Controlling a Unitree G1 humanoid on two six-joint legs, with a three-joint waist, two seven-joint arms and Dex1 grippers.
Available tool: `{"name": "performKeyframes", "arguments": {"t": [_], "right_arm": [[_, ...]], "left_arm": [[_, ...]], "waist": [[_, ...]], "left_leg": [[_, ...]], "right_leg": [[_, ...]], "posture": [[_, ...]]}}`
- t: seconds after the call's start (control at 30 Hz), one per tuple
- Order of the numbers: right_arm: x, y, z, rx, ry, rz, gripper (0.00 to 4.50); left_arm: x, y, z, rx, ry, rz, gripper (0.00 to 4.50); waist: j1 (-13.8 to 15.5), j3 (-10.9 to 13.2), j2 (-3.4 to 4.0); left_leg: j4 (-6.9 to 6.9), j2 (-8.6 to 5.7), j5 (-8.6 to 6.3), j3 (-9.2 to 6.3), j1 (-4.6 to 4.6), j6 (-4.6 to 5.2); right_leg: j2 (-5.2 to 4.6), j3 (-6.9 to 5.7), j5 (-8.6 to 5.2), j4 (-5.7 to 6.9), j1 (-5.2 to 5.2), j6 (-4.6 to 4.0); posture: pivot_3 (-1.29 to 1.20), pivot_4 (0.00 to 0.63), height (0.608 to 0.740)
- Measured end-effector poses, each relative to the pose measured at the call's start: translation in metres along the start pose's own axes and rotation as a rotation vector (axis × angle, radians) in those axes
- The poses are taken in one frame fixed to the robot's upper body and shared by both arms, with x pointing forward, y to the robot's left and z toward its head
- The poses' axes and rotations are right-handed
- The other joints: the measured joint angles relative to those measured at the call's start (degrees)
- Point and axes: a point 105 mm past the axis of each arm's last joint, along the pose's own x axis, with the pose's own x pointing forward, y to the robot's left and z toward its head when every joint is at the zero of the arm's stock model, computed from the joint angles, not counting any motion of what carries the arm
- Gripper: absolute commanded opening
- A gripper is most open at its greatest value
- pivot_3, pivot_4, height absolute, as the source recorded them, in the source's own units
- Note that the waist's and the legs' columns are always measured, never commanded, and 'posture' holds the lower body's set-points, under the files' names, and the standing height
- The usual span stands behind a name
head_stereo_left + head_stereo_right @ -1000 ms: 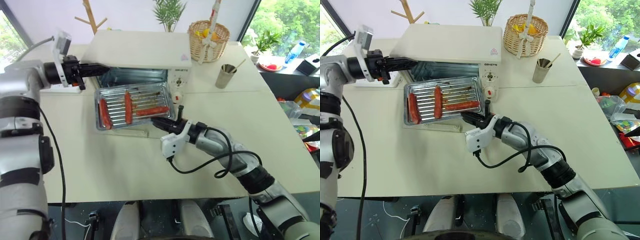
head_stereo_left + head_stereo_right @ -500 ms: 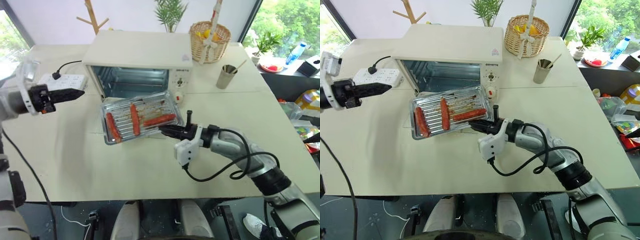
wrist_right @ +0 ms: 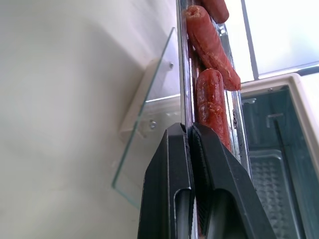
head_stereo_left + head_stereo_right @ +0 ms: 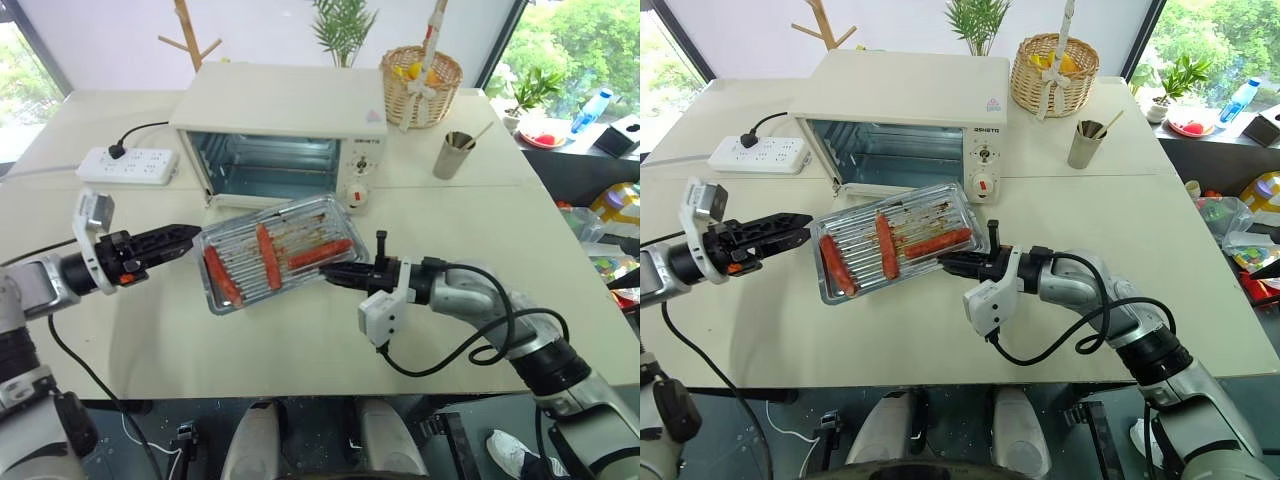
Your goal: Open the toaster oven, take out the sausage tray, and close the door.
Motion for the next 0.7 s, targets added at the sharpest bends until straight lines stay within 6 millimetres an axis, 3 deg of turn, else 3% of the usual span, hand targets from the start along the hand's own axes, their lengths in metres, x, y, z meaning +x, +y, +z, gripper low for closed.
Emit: {"name": "performKeyframes", "arguments": {"t": [0.4, 0.67, 0.7], "right_arm": [[-0.002, -0.004, 0.012, -0.007, -0.054, -0.015, 0.00], [-0.006, -0.012, 0.010, -0.015, -0.035, -0.029, 0.00], [-0.006, -0.012, 0.010, -0.015, -0.034, -0.029, 0.00]], "left_arm": [[0.029, 0.007, -0.005, -0.094, -0.021, -0.024, 4.45], [0.038, 0.006, -0.013, -0.129, -0.020, -0.054, 4.45], [0.039, 0.007, -0.013, -0.137, -0.023, -0.055, 4.22]], "waist": [[0.0, 0.0, -0.01], [0.1, 0.0, -0.02], [0.0, 0.0, -0.02]], "left_leg": [[0.01, 0.00, 0.00, -0.02, 0.01, -0.01], [0.02, -0.01, 0.00, -0.08, 0.01, -0.01], [0.02, -0.01, 0.00, -0.09, 0.01, -0.01]], "right_leg": [[-0.02, 0.01, 0.00, 0.02, 0.01, 0.00], [-0.04, 0.01, 0.00, 0.01, 0.02, 0.00], [-0.04, 0.01, 0.00, 0.01, 0.02, 0.00]], "posture": [[0.00, 0.150, 0.740], [0.00, 0.150, 0.740], [0.00, 0.150, 0.740]]}}
